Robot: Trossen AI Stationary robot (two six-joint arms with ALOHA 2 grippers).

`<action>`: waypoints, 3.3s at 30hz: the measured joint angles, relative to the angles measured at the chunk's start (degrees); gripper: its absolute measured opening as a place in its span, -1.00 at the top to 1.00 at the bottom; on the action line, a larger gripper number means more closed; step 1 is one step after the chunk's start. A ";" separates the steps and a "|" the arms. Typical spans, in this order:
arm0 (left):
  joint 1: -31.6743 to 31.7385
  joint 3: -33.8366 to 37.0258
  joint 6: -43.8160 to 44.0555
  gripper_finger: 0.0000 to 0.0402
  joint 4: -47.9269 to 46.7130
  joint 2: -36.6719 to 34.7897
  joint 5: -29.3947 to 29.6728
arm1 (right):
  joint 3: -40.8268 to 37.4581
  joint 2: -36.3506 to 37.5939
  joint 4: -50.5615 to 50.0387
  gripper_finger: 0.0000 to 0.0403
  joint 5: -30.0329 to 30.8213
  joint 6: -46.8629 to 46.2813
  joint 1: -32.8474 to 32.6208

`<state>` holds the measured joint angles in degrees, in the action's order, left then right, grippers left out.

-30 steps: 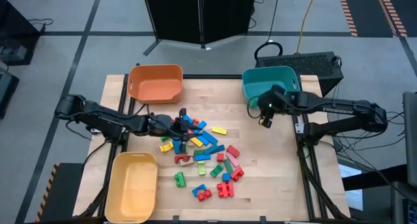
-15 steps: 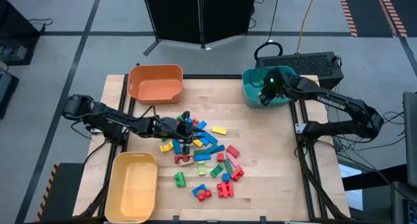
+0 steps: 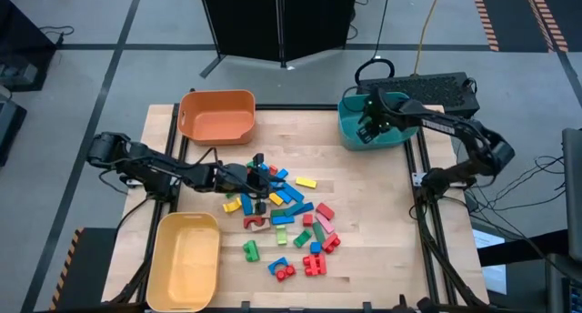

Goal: Sort blocks by size
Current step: Put the green arch block into the blue bin, then put the red arch block into the blue bin

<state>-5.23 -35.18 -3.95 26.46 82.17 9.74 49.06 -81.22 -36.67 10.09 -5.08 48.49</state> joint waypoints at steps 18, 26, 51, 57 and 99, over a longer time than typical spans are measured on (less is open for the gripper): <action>0.00 0.00 0.20 0.54 -0.02 0.00 2.75 | 0.00 -6.50 6.87 0.13 -2.97 2.87 1.16; 0.00 0.00 0.57 0.54 -0.02 0.00 2.75 | 0.00 -4.18 5.68 -0.03 -2.97 4.81 1.18; 0.00 0.00 0.57 0.54 1.55 0.00 2.75 | 0.00 25.84 -10.04 -0.03 -11.89 -4.25 -18.67; 0.00 -0.02 0.36 0.54 1.57 0.00 2.75 | -0.17 25.01 -8.98 0.00 -10.99 -10.97 -30.04; 0.76 -0.02 -1.31 0.54 1.05 0.00 2.75 | -4.00 -9.37 26.08 0.01 5.34 -30.85 -65.97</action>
<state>-4.47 -35.20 -5.26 27.51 82.17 12.49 45.06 -90.59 -10.59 15.43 -35.93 -17.48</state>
